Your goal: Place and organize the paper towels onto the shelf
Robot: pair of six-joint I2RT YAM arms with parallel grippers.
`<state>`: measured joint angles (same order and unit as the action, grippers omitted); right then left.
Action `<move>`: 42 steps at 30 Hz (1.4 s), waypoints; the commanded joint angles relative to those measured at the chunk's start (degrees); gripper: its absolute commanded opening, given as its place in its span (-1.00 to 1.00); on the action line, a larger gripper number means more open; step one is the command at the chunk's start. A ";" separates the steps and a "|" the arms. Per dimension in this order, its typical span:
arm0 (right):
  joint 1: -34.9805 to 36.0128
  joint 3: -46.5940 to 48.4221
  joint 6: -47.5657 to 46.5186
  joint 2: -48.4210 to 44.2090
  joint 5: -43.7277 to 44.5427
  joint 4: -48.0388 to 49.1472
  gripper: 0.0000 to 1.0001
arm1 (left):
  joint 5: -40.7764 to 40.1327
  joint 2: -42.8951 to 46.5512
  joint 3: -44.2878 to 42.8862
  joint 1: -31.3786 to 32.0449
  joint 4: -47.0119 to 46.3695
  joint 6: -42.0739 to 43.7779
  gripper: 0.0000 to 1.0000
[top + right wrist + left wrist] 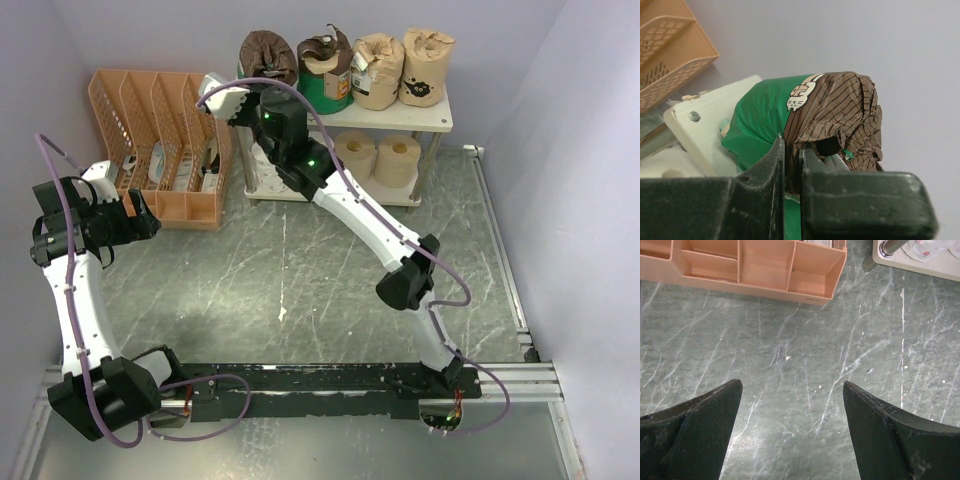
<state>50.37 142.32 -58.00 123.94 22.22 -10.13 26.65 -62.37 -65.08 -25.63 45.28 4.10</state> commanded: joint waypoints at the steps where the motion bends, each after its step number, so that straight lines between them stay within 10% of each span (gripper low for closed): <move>1: -0.65 2.66 0.44 1.03 -1.60 5.99 -1.00 | -0.81 1.61 0.54 -0.45 -1.03 0.30 0.87; 8: -0.80 -2.03 -0.17 -0.45 0.21 10.06 -0.97 | -0.59 1.07 0.51 -0.39 -1.25 0.37 0.87; 12: -0.78 -4.75 1.82 -2.24 1.28 14.05 0.09 | -0.37 0.75 0.13 -0.45 -0.92 0.38 0.87; 17: -0.80 -6.18 2.48 -3.51 2.44 14.98 0.49 | -0.67 0.71 0.21 -0.45 -0.96 0.33 0.87; 19: -0.53 -7.11 2.17 -4.07 3.44 16.61 0.98 | -0.81 0.70 0.14 -0.40 -0.98 0.30 0.87; 27: 14.11 -28.44 -0.46 -17.69 12.71 35.57 1.00 | -2.32 1.10 0.20 -0.39 -1.13 0.00 0.87; 33: 16.38 -42.67 39.08 -23.78 21.84 10.63 1.00 | -4.60 2.30 1.10 -0.39 -2.93 -1.04 0.87; 42: 17.51 -69.42 69.06 -40.41 14.47 9.29 1.00 | -10.87 7.71 5.40 -0.48 -7.50 -2.58 0.87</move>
<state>67.18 80.31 -5.10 93.60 40.12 -0.32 19.64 -57.89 -61.30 -25.63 41.65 2.48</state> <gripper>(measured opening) 0.999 0.936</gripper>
